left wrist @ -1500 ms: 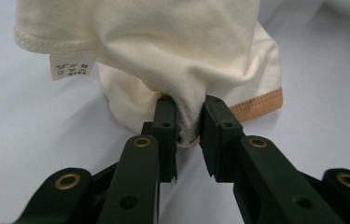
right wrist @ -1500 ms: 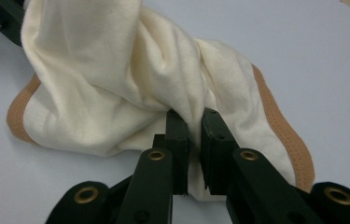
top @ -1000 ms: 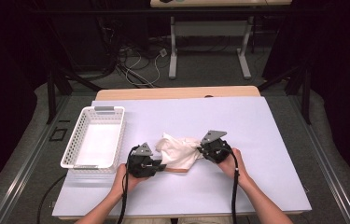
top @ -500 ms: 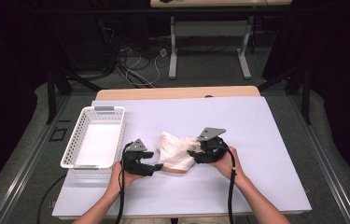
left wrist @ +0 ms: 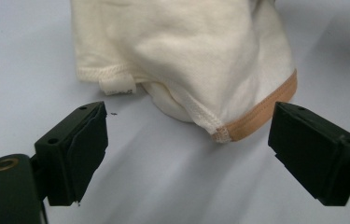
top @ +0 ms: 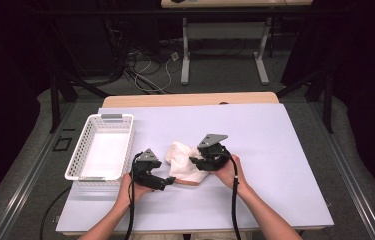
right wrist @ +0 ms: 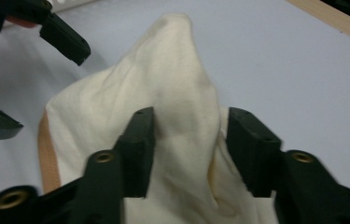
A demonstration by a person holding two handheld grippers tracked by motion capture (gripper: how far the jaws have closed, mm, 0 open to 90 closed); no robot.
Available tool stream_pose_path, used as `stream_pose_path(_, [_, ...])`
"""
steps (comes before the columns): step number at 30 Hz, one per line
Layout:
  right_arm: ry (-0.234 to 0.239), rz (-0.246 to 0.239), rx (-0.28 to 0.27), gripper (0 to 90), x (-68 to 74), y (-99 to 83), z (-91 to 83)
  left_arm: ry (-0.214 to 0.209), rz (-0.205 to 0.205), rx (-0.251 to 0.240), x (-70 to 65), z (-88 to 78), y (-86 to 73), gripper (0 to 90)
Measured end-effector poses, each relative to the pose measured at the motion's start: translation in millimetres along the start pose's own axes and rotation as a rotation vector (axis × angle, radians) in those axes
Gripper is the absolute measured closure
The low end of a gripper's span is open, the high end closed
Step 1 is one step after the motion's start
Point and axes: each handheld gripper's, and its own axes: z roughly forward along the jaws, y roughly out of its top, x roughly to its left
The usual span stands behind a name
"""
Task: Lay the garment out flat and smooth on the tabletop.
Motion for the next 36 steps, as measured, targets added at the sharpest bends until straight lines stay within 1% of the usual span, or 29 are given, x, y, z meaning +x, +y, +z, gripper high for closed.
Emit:
stream_pose_path(1, [-0.006,0.003,0.006,68.2,0.7,-1.5,1.9,0.002,0.007,-0.001,0.5,-0.4,0.2,11.6])
stream_pose_path(2, [-0.002,0.000,0.008,73.9,0.4,-3.4,3.5,0.002,0.009,-0.001,0.9,-0.6,0.3,11.4])
stream_pose_path(3, [0.006,-0.003,0.018,82.3,0.7,-6.0,4.8,0.002,0.010,0.000,1.3,-0.5,0.2,11.4])
stream_pose_path(4, [0.002,-0.006,0.014,84.2,0.9,-6.5,5.4,-0.002,0.001,-0.001,1.1,0.0,-0.3,11.3])
stream_pose_path(5, [0.002,-0.006,0.014,84.2,0.9,-6.5,5.4,-0.002,0.005,0.000,1.9,0.2,-0.5,11.3])
stream_pose_path(6, [0.003,-0.006,0.017,85.1,1.1,-6.3,4.5,-0.002,-0.001,0.008,1.6,0.3,-0.9,11.1])
stream_pose_path(7, [0.006,-0.006,0.015,85.4,2.0,-5.8,3.3,-0.001,0.002,0.006,2.0,0.7,-0.9,11.1])
stream_pose_path(9, [-0.001,-0.019,0.004,85.8,2.9,-4.4,-0.5,0.000,-0.007,0.007,1.1,1.1,-1.1,11.0])
stream_pose_path(14, [-0.007,-0.040,-0.030,85.8,5.4,-0.5,-16.4,0.005,-0.011,0.012,0.5,1.4,-1.3,11.6])
stream_pose_path(15, [-0.014,-0.043,-0.045,85.9,5.6,0.9,-22.9,0.002,-0.008,0.014,0.6,1.5,-1.3,11.8])
stream_pose_path(16, [-0.014,-0.043,-0.045,85.9,5.6,0.9,-22.9,0.002,-0.008,0.018,0.5,1.5,-1.4,11.8])
stream_pose_path(17, [-0.011,-0.042,-0.055,85.9,5.1,1.6,-25.8,0.006,0.005,0.018,1.4,1.9,-1.3,12.1])
stream_pose_path(18, [-0.015,-0.043,-0.072,85.9,4.1,3.1,-31.2,0.010,0.003,0.019,1.4,2.3,-1.4,12.3])
stream_pose_path(19, [-0.015,-0.043,-0.072,85.9,4.1,3.1,-31.2,0.003,-0.009,0.022,1.1,2.7,-1.9,12.3])
stream_pose_path(20, [-0.017,-0.043,-0.081,85.9,2.7,3.5,-35.7,0.003,-0.008,0.023,1.3,2.9,-2.1,12.5])
stream_pose_path(21, [-0.017,-0.043,-0.081,85.9,2.7,3.5,-35.7,0.005,0.003,0.028,1.9,2.6,-1.9,12.5])
stream_pose_path(23, [-0.024,-0.044,-0.082,85.8,0.4,2.4,-39.4,0.009,0.006,0.030,2.2,2.4,-2.1,12.9])
stream_pose_path(24, [-0.025,-0.032,-0.082,85.8,-0.5,1.3,-41.2,0.010,0.007,0.029,2.5,2.3,-2.2,12.9])
stream_pose_path(26, [-0.035,-0.032,-0.082,85.6,-4.3,-0.8,-45.0,0.013,0.009,0.030,3.1,2.3,-2.6,13.1])
stream_pose_path(27, [-0.047,-0.017,-0.078,85.4,-8.0,-3.3,-49.1,0.012,0.008,0.032,3.1,2.3,-2.6,13.3])
stream_pose_path(28, [-0.047,-0.017,-0.078,85.4,-8.0,-3.3,-49.1,0.012,0.008,0.032,3.2,2.4,-2.7,13.3])
stream_pose_path(29, [-0.051,-0.006,-0.074,85.2,-9.9,-4.8,-50.2,0.013,0.009,0.034,3.1,2.5,-2.6,13.4])
stream_pose_path(30, [-0.066,-0.001,-0.056,84.5,-13.8,-8.4,-49.4,0.015,0.012,0.034,2.9,2.7,-2.6,13.5])
stream_pose_path(31, [-0.066,-0.001,-0.056,84.5,-13.8,-8.4,-49.4,0.018,0.014,0.034,2.7,2.8,-2.5,13.5])
stream_pose_path(32, [-0.076,0.003,-0.038,83.7,-15.3,-10.7,-46.7,0.012,0.008,0.036,2.0,3.1,-2.3,13.6])
stream_pose_path(33, [-0.084,0.010,-0.001,80.9,-18.9,-16.0,-38.7,0.016,0.018,0.034,2.0,3.5,-2.1,13.7])
stream_pose_path(34, [-0.089,0.014,0.022,79.1,-20.0,-18.5,-34.0,0.016,0.018,0.034,2.0,3.5,-2.1,13.8])
stream_pose_path(35, [-0.089,0.014,0.022,79.1,-20.0,-18.5,-34.0,0.015,0.015,0.037,1.8,3.6,-2.0,13.8])
stream_pose_path(36, [-0.088,0.014,0.037,76.2,-20.8,-21.0,-29.6,0.016,0.017,0.036,2.1,3.6,-2.1,13.8])
